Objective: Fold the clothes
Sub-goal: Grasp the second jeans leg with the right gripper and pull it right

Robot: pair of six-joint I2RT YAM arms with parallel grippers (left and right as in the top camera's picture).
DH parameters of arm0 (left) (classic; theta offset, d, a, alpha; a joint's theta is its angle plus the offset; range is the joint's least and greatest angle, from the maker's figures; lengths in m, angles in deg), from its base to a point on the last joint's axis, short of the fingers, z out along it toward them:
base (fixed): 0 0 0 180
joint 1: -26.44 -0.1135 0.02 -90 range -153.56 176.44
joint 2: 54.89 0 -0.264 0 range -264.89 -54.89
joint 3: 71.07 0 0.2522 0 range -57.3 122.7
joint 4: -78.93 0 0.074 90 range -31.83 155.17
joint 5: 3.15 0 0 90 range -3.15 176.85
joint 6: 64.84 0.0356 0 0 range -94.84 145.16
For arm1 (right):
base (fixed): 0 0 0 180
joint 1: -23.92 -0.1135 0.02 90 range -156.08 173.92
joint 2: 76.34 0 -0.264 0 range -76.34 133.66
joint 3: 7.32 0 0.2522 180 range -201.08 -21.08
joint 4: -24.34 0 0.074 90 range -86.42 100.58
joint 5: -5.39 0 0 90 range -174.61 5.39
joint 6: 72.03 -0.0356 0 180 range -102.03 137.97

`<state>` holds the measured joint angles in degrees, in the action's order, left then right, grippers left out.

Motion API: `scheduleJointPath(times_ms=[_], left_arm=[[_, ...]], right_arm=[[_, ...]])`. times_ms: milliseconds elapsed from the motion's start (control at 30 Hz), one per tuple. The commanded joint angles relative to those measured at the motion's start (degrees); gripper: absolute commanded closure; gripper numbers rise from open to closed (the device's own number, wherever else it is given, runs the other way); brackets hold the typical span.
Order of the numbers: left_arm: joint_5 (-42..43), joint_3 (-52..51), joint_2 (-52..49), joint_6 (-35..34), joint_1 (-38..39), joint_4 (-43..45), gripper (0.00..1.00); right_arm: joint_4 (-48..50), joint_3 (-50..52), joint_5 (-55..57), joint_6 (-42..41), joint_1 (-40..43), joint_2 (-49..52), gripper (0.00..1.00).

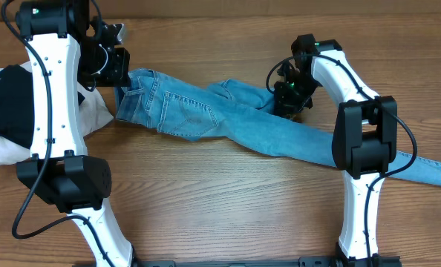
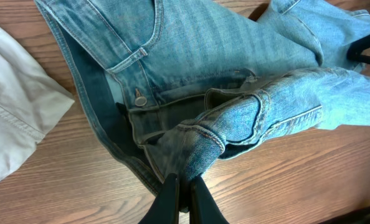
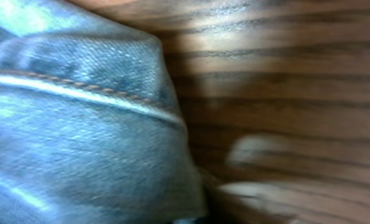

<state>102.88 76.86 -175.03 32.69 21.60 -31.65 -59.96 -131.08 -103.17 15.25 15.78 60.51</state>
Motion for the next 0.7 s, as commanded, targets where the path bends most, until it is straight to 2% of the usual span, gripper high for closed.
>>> scheduleJointPath(times_ms=[0, 167, 400, 467, 500, 567, 667], left_arm=[[0.3, -0.3, 0.2, 0.6, 0.4, 0.0, 0.96], [0.3, -0.3, 0.2, 0.6, 0.4, 0.0, 0.96], [0.5, -0.3, 0.2, 0.6, 0.4, 0.0, 0.96], [0.5, -0.3, 0.2, 0.6, 0.4, 0.0, 0.96], [0.5, -0.3, 0.2, 0.6, 0.4, 0.0, 0.96], [0.5, -0.3, 0.2, 0.6, 0.4, 0.0, 0.96], [0.6, -0.3, 0.2, 0.6, 0.4, 0.0, 0.96]], right_arm=[[1.3, 1.2, 6.6, -3.8, 0.2, 0.5, 0.96], [-2.1, -9.5, 18.9, -9.2, 4.3, -1.3, 0.96], [-7.4, -45.1, 22.6, -15.6, 15.5, -3.4, 0.96], [-8.9, -50.4, 23.1, -15.6, 18.1, -3.4, 0.96], [-10.3, -51.8, 23.0, -15.6, 19.4, -3.4, 0.9], [-14.1, -51.9, 23.0, -15.6, 21.2, -3.4, 0.63], [-19.4, -48.6, 23.0, -14.8, 22.8, -3.0, 0.55]])
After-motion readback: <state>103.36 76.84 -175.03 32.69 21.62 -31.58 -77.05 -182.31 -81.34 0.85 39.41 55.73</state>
